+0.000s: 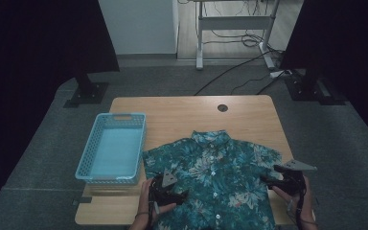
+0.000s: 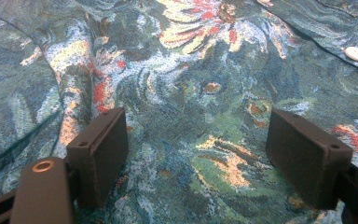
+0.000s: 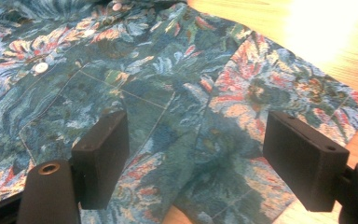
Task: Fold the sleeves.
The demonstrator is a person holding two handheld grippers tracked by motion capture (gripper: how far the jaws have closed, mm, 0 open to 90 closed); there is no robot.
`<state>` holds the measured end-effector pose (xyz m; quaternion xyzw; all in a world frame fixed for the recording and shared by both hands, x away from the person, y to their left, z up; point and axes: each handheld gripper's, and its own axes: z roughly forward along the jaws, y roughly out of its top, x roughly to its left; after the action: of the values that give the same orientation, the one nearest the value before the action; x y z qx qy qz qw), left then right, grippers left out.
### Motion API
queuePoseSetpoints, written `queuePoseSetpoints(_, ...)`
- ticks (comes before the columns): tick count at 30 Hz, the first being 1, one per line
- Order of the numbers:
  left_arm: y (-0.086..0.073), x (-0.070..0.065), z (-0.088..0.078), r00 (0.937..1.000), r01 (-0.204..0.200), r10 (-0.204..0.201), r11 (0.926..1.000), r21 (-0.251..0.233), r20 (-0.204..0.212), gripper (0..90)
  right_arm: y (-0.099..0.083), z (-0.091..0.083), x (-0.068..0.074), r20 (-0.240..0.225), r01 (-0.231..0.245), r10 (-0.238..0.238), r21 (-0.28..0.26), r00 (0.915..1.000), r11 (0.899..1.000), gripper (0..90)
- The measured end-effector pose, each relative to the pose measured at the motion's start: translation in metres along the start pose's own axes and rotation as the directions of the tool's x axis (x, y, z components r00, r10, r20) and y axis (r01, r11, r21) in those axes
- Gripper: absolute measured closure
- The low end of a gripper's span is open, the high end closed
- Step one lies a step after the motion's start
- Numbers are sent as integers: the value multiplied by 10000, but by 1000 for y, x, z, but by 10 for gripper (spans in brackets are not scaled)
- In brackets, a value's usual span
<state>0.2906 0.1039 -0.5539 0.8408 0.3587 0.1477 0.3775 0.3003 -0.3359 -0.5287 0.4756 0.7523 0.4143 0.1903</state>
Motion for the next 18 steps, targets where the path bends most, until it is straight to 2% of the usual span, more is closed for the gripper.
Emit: queuePoseSetpoints(18, 0, 0, 0, 10000, -43, 43, 10000, 18, -28, 209, -3, -6, -19, 294, -480, 484, -154, 9984, 9987, 226)
